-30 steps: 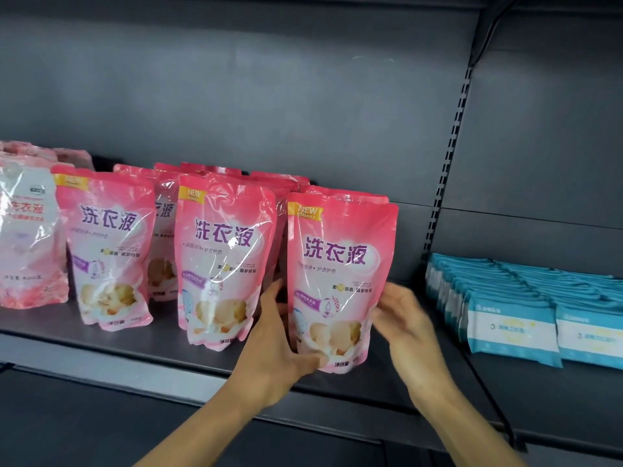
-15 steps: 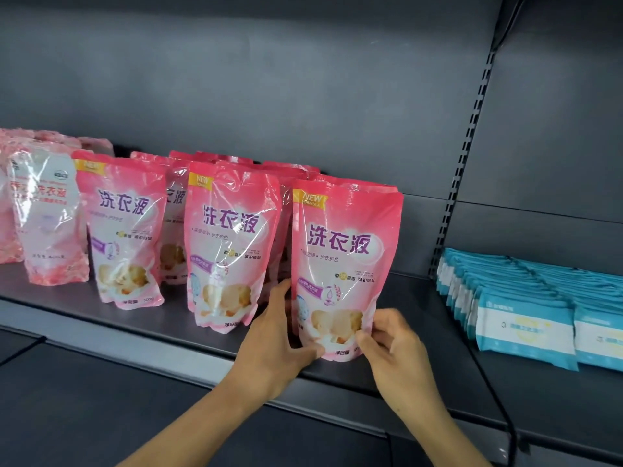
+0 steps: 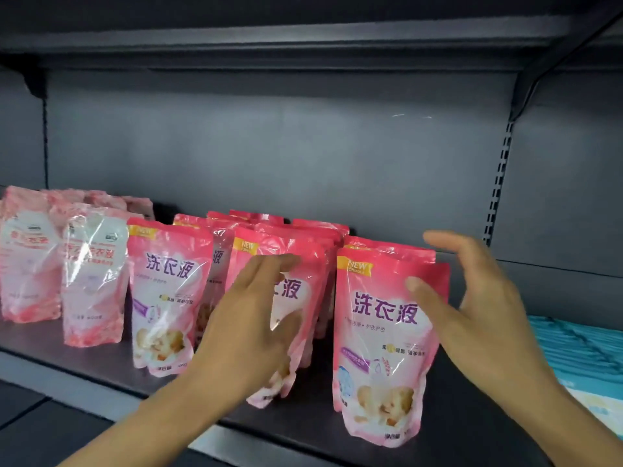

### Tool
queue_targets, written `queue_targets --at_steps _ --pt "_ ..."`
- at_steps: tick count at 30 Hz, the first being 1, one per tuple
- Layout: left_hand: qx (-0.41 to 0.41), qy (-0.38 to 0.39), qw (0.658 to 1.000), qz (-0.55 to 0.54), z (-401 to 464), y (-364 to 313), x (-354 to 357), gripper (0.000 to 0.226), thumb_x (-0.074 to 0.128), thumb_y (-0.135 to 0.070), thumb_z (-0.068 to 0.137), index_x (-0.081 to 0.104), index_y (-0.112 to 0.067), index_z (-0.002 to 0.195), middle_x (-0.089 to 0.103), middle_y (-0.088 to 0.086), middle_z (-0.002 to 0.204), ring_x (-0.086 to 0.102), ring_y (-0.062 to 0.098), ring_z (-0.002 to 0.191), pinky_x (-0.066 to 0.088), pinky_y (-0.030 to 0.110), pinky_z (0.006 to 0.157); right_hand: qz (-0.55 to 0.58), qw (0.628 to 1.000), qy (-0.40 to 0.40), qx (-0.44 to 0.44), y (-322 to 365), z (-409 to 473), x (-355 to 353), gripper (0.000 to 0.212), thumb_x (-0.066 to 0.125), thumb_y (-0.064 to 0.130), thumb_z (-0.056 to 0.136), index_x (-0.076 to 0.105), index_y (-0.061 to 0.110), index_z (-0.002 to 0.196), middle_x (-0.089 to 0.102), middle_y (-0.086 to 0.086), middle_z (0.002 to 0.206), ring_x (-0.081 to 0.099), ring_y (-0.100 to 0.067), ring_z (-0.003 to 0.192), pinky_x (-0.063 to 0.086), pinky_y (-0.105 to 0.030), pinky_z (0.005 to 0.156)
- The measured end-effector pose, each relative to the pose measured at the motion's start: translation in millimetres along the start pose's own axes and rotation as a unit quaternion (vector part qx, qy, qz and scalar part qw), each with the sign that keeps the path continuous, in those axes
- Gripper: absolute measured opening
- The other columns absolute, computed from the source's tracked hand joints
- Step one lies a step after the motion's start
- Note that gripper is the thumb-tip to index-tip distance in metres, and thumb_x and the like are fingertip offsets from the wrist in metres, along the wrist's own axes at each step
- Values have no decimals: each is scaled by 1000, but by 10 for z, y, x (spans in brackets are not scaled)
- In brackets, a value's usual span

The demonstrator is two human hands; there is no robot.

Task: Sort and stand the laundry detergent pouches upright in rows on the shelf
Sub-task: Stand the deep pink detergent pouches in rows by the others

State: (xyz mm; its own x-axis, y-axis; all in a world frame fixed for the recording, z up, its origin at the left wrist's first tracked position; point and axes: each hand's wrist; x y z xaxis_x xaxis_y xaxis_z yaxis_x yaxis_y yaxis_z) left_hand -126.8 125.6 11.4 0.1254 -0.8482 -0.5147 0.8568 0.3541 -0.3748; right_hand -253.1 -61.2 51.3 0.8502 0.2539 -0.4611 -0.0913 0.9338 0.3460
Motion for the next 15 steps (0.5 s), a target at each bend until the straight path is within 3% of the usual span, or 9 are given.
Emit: queue_targets --at_steps 3,6,11,15 --pt "48 -19 998 19 372 216 -227 40 69 -8 80 59 -22 116 56 -9 114 54 11 106 36 18 87 -27 998 41 -28 166 396 53 29 58 23 89 56 27 118 49 20 114 40 10 98 29 0 77" --pt "81 10 996 33 802 413 -420 31 65 -5 82 64 -17 111 62 -3 111 56 16 107 33 18 84 -48 991 121 -7 287 808 216 22 54 20 93 61 24 114 56 17 113 49 0 107 34 -12 83" --pt "80 164 980 79 1473 690 -559 32 57 -12 90 60 -21 120 59 -8 124 52 10 115 29 11 78 -94 964 246 43 320 1349 656 21 54 3 90 66 12 105 67 -3 109 62 -16 104 46 -32 97" --pt "97 294 945 104 1895 867 -485 27 64 -18 87 63 -21 113 65 -7 116 58 9 108 37 14 81 -133 939 310 69 311 1503 918 27 58 -4 86 65 10 108 68 -5 109 63 -14 97 49 -25 92"
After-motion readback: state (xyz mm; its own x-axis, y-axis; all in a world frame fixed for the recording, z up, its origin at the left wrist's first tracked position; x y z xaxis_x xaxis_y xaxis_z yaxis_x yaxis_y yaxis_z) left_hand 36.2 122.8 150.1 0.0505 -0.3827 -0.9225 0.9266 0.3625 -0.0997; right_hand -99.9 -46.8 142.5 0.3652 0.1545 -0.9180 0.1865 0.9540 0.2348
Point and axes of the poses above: each hand's wrist, its own z-axis towards the middle knuckle, its own x-axis out of the palm, y = z × x
